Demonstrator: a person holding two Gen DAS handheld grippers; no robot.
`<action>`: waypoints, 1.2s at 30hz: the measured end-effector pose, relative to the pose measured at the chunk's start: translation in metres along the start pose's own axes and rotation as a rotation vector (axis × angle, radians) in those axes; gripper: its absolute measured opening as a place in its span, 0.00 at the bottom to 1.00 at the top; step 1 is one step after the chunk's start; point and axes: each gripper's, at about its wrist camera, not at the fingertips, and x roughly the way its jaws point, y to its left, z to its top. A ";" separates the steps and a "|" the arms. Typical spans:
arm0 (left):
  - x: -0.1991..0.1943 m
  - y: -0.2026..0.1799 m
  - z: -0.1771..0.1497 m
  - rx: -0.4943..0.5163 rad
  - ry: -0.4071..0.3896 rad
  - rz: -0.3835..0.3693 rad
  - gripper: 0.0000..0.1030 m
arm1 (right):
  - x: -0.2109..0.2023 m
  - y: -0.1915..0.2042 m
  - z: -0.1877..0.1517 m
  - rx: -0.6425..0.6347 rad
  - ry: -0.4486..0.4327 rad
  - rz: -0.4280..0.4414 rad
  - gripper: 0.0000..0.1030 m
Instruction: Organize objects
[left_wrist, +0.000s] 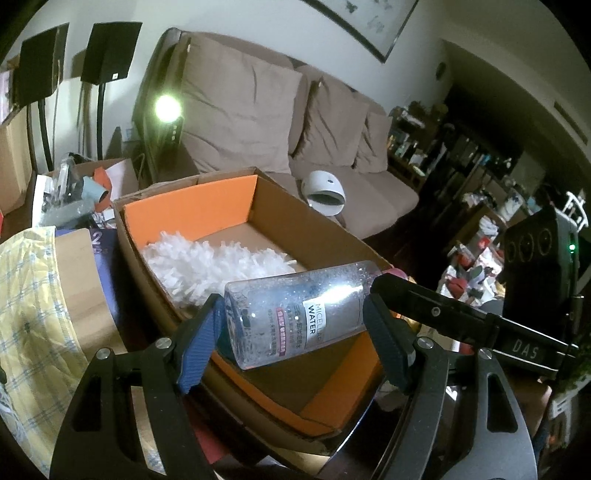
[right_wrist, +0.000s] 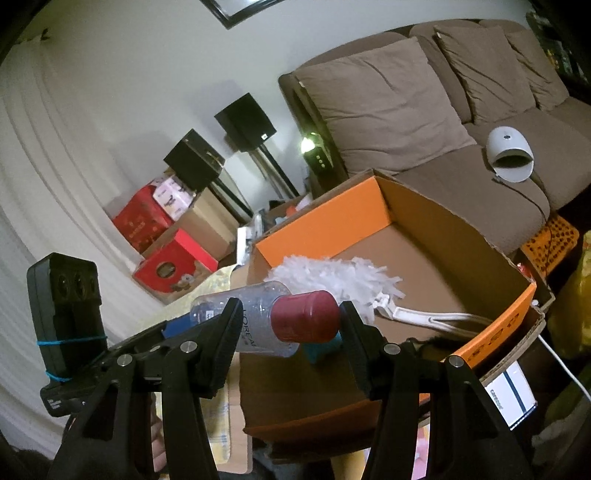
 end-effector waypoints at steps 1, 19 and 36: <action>0.001 0.000 0.000 -0.002 0.005 0.001 0.72 | 0.000 -0.001 0.000 0.004 0.002 0.000 0.53; 0.023 0.002 -0.006 -0.062 0.088 -0.020 0.72 | 0.007 -0.018 -0.001 0.074 0.061 -0.045 0.53; 0.034 0.009 -0.015 -0.105 0.127 -0.030 0.71 | 0.017 -0.026 -0.004 0.106 0.109 -0.076 0.53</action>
